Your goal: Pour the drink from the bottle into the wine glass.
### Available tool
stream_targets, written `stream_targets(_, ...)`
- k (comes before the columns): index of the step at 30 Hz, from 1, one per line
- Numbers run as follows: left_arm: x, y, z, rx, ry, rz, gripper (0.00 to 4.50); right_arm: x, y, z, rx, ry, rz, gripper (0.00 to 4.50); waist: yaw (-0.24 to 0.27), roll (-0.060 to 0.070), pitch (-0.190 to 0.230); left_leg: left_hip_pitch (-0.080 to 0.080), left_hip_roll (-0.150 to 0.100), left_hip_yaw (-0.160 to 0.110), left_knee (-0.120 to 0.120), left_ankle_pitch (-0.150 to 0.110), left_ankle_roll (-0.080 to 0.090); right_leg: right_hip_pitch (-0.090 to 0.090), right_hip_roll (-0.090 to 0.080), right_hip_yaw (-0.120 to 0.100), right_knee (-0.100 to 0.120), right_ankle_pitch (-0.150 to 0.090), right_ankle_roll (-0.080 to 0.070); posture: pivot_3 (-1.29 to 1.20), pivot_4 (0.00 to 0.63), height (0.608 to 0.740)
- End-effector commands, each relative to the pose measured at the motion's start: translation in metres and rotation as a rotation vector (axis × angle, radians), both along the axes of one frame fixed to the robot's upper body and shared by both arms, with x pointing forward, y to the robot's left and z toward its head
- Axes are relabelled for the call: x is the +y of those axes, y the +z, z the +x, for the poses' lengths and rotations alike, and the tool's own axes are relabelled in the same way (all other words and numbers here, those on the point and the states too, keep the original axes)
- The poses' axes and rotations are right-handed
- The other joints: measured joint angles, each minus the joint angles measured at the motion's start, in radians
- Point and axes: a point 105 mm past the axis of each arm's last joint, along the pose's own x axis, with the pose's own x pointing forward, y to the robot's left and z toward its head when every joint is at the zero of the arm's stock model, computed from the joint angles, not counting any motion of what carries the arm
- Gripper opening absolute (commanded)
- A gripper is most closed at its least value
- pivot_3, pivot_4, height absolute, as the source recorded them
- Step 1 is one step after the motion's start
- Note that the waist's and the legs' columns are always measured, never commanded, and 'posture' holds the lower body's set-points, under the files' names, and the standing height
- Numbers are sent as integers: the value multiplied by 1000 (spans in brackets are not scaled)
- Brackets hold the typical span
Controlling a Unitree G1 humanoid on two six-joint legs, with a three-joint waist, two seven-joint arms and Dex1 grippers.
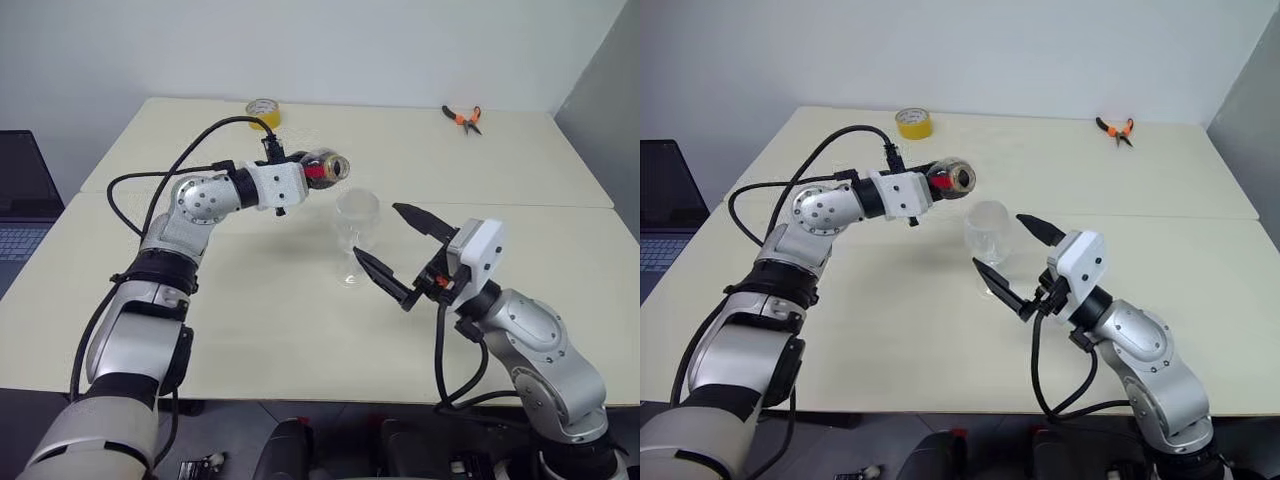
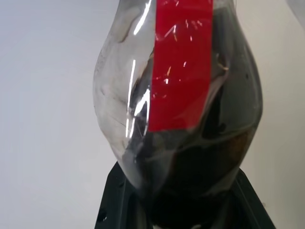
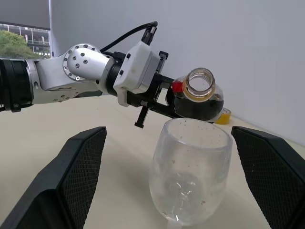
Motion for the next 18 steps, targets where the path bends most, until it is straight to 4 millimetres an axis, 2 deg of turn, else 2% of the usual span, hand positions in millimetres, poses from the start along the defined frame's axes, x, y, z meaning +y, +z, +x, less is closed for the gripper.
stream_targets(1, -6, 32, -4, -163, -23, 6, 739, 3, 8, -3, -33, 9, 11, 4500, 0, 0, 0, 0, 0, 0, 0, 0, 0, 0, 0, 0, 0, 0, 0, 0, 150, 740)
stream_targets(7, -9, 31, -4, -199, -34, 47, 739, 5, 6, -4, -27, 15, 3, 4500, -1, 0, 0, 0, 0, 0, 0, 0, 0, 0, 0, 0, 0, 0, 0, 0, 150, 740)
stream_targets(18, -12, 43, -6, -343, -37, 115, 738, 4, 2, -1, -18, -7, -6, 4500, -1, 0, 0, 0, 0, 0, 0, 0, 0, -1, 0, 0, 1, 0, 0, 0, 150, 740)
